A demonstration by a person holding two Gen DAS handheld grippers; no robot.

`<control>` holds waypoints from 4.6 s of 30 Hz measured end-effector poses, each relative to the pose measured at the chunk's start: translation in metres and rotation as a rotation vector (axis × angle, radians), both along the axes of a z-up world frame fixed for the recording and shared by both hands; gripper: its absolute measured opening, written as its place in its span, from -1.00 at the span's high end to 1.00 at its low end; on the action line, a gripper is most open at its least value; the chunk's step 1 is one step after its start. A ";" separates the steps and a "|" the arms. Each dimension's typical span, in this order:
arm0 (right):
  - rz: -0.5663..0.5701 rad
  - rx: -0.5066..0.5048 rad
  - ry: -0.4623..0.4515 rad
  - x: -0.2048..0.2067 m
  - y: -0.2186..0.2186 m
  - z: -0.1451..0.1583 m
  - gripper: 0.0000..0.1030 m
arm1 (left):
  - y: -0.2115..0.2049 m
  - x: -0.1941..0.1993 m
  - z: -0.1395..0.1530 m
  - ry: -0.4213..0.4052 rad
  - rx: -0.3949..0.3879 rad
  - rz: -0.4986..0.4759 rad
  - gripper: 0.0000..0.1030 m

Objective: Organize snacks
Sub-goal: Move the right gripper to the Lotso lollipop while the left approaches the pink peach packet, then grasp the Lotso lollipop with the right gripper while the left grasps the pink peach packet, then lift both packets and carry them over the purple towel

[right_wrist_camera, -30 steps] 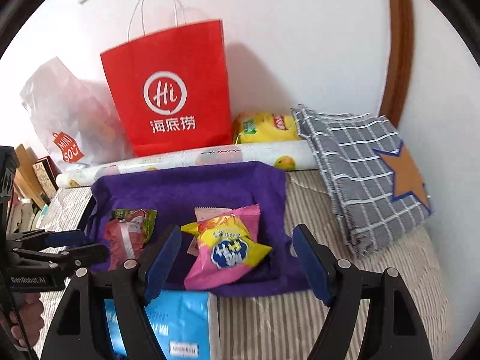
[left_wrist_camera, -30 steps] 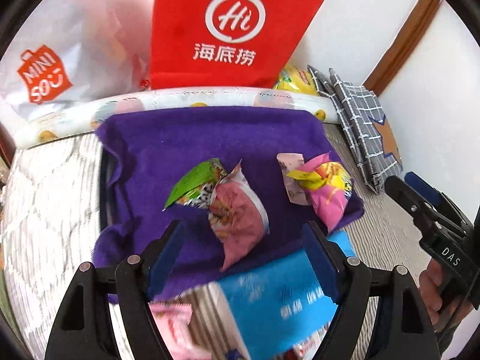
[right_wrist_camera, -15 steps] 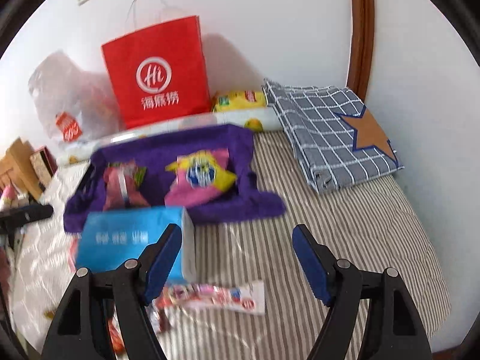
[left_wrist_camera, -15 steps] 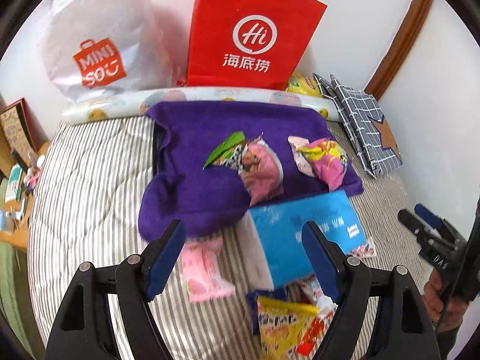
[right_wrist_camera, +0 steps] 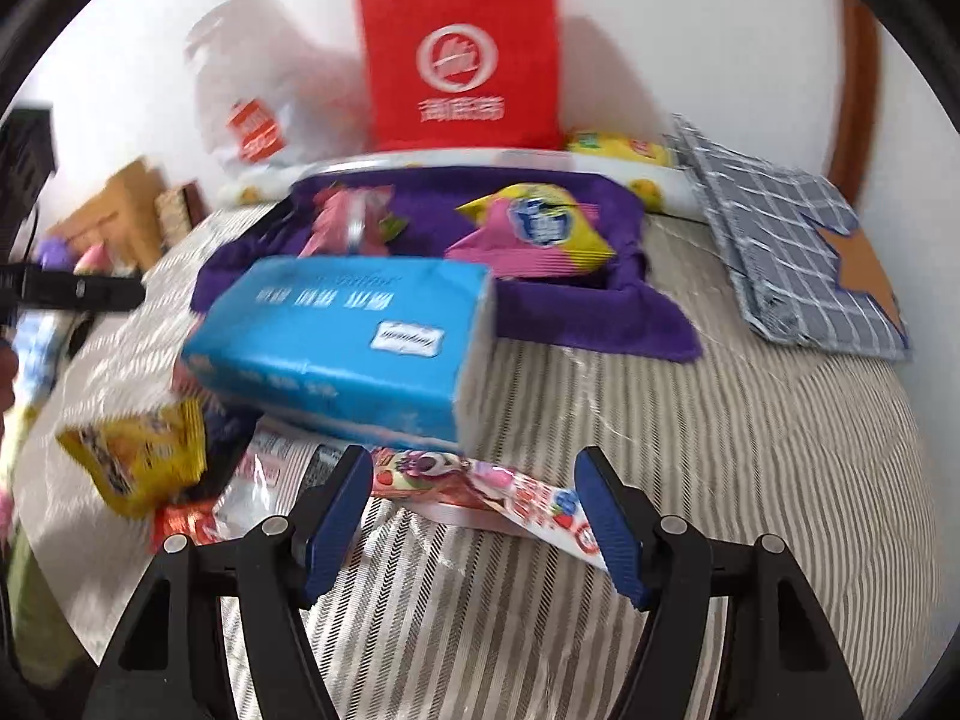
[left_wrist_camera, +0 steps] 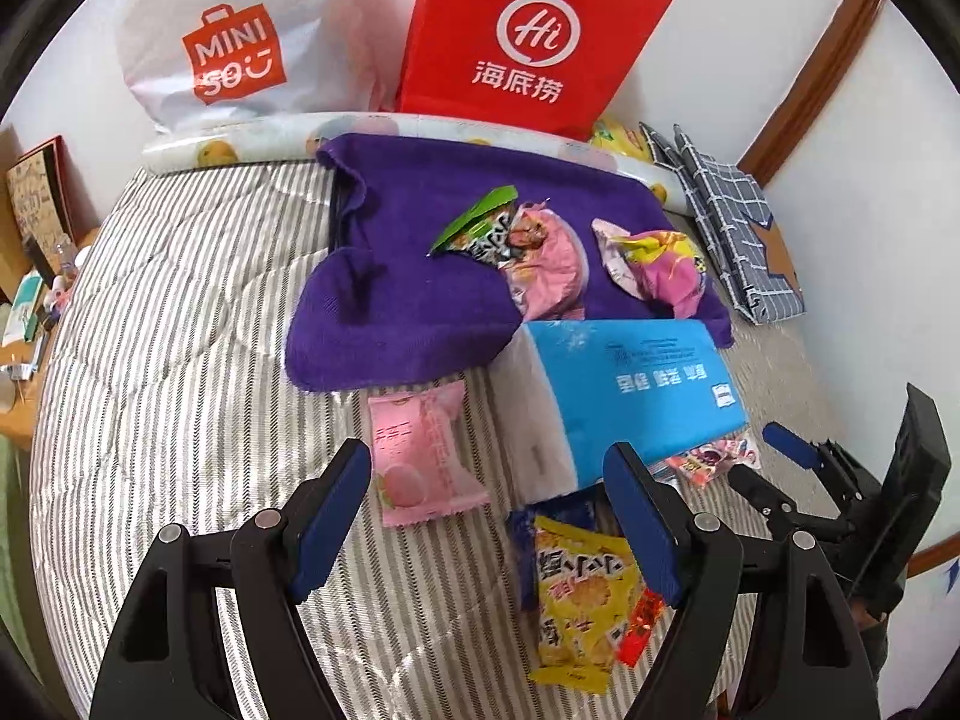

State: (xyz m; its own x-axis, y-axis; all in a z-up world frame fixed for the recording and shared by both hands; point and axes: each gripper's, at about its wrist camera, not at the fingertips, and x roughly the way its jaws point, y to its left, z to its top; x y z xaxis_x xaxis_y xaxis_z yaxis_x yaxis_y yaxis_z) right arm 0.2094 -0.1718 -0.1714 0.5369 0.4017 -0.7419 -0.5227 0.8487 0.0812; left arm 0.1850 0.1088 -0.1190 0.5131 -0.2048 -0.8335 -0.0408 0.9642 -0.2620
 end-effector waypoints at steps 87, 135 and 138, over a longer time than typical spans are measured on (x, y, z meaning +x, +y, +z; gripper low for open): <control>-0.286 0.031 0.020 -0.047 -0.027 0.039 0.66 | -0.004 -0.034 -0.015 0.012 0.037 -0.002 0.22; -0.266 0.094 -0.064 -0.023 -0.001 0.096 0.66 | -0.042 -0.012 0.035 -0.077 -0.040 -0.117 0.22; -0.267 0.097 -0.065 -0.021 0.000 0.097 0.66 | -0.043 -0.009 0.036 -0.078 -0.040 -0.120 0.22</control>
